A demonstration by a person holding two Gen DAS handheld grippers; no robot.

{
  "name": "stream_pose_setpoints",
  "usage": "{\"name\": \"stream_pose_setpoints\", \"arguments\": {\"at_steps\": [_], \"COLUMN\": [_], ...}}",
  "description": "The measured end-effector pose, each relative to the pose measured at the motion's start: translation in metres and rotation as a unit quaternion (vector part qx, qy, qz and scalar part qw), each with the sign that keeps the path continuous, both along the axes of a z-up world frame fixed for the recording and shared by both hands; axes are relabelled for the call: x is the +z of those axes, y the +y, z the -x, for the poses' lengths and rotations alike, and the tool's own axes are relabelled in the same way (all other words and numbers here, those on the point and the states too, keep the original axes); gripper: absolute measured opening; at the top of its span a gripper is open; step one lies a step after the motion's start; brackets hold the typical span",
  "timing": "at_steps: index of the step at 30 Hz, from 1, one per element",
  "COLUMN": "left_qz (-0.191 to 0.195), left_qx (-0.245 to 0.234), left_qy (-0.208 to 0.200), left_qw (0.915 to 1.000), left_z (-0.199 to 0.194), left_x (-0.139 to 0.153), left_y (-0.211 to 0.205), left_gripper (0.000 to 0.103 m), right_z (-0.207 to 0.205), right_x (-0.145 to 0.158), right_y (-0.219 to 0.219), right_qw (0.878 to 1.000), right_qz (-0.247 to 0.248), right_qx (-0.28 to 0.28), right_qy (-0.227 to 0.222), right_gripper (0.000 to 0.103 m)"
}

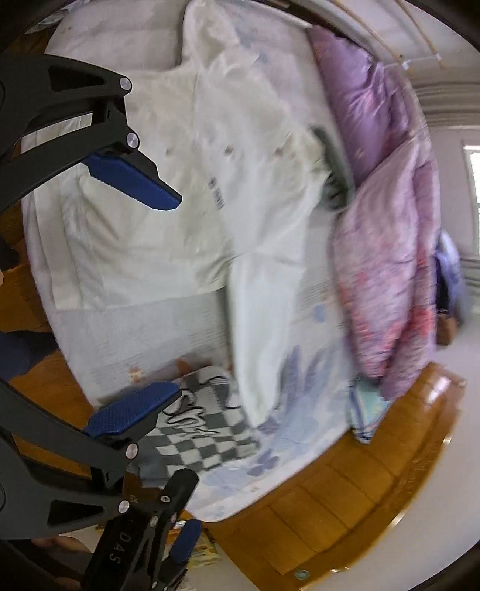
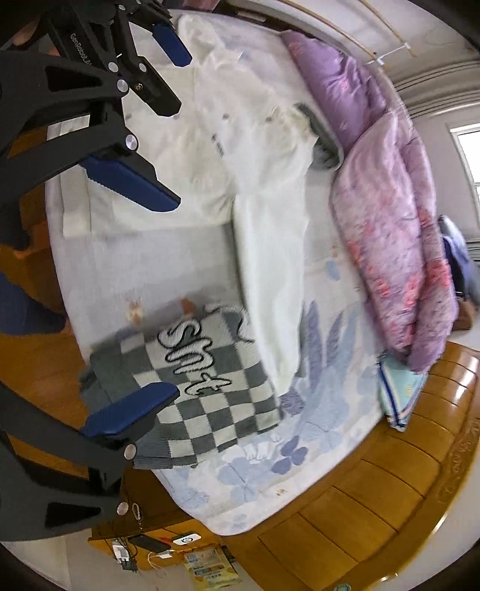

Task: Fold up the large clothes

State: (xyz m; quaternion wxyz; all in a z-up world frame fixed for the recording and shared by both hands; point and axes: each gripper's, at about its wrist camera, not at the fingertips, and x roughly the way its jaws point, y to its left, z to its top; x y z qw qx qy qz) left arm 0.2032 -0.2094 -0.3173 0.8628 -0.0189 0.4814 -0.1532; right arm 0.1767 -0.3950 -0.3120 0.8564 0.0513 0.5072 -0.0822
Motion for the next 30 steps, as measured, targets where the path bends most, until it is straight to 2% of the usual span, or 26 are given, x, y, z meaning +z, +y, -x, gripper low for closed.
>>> {"name": "stream_pose_setpoints", "arguments": {"at_steps": [1,6,12,16,22,30], "left_qz": [0.002,-0.006,-0.028,-0.038,-0.059,-0.074], "left_qx": [0.002,0.028,0.062,0.070,0.100,0.125], "left_qy": [-0.011,-0.059,-0.079,-0.103,-0.150,-0.170], "left_qw": [0.9999,0.9979,0.9946,0.9915,0.9819,0.9748], "left_z": [0.004,0.027,0.048,0.068,0.109,0.159], "left_x": [0.010,0.071,0.125,0.158,0.203,0.242], "left_y": [0.008,0.049,0.070,0.070,0.058,0.034], "left_gripper": [0.095,0.098,0.098,0.098,0.098,0.098], "right_z": [0.002,0.017,0.038,0.051,0.073,0.112], "right_x": [0.009,0.055,0.106,0.137,0.170,0.198], "right_y": [0.009,0.044,0.061,0.060,0.052,0.033], "right_qw": [1.000,0.999,0.997,0.993,0.984,0.976], "right_qz": [-0.002,-0.002,-0.002,-0.014,-0.021,-0.031], "right_qx": [0.006,0.030,0.052,0.074,0.115,0.152], "right_qy": [-0.005,-0.032,-0.061,-0.090,-0.133,-0.155], "right_gripper": [0.095,0.095,0.095,0.095,0.095,0.095]}}
